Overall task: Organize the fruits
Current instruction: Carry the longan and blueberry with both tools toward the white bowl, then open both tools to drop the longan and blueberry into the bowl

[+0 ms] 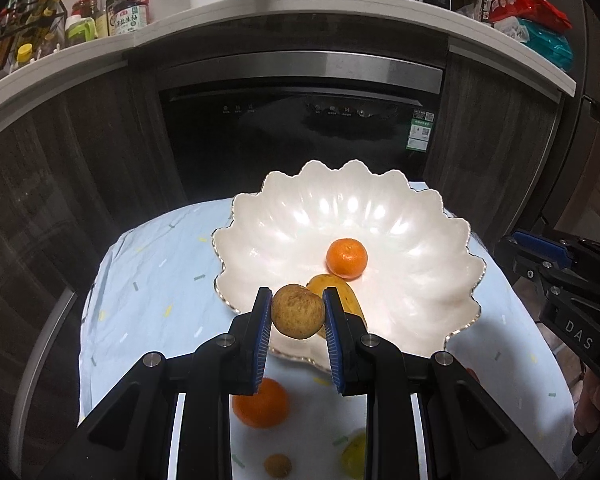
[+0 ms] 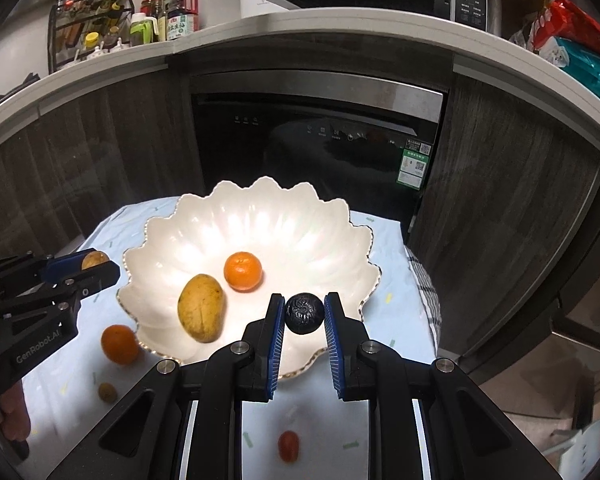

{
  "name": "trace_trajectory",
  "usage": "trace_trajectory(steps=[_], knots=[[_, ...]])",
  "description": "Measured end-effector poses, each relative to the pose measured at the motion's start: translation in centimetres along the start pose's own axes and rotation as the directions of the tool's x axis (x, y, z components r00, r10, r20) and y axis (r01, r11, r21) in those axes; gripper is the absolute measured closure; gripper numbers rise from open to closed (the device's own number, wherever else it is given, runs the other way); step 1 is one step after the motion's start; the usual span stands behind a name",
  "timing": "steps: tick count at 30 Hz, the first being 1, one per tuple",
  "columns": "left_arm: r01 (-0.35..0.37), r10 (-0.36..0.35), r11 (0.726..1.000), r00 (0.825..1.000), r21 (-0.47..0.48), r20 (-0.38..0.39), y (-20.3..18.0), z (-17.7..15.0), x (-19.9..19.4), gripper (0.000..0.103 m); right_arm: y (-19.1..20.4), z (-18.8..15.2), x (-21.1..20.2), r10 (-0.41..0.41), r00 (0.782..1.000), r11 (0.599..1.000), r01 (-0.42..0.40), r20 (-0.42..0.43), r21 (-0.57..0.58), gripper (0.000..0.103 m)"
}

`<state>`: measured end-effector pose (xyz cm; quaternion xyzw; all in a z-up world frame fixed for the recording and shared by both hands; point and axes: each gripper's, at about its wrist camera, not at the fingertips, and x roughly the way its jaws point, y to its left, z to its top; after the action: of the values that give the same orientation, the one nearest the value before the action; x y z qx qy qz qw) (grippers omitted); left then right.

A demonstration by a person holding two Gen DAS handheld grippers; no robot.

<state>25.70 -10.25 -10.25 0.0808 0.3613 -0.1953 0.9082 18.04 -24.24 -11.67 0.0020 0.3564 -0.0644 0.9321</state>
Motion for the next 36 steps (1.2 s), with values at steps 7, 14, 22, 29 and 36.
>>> trace_trajectory(steps=[7, 14, 22, 29, 36], knots=[[0.001, -0.001, 1.000, 0.997, -0.004, -0.081, 0.5, 0.5, 2.1, 0.077, -0.4, 0.5, 1.9, -0.003, 0.999, 1.000, 0.003, -0.054, 0.012, 0.082], [0.000, -0.001, 1.000, 0.992, -0.005, -0.128, 0.6, 0.5, 3.7, 0.077, -0.6, 0.5, 3.5, 0.009, 0.994, 1.000, -0.007, -0.107, 0.024, 0.082], [-0.001, -0.002, 1.000, 0.986, -0.020, -0.166, 0.8, 0.3, 4.7, 0.077, -0.6, 0.4, 4.9, 0.028, 0.988, 0.999, -0.024, -0.150, 0.029, 0.081], [-0.020, 0.018, 1.000, 0.988, -0.013, -0.155, 0.8, 0.6, 4.4, 0.051, -0.8, 0.6, 5.1, 0.010, 0.988, 0.999, -0.004, -0.154, 0.038, 0.059], [-0.039, 0.034, 0.999, 0.991, -0.031, -0.126, 1.3, 1.1, 3.5, 0.032, -1.0, 1.2, 4.0, -0.029, 0.993, 0.998, 0.034, -0.112, 0.049, 0.029]])
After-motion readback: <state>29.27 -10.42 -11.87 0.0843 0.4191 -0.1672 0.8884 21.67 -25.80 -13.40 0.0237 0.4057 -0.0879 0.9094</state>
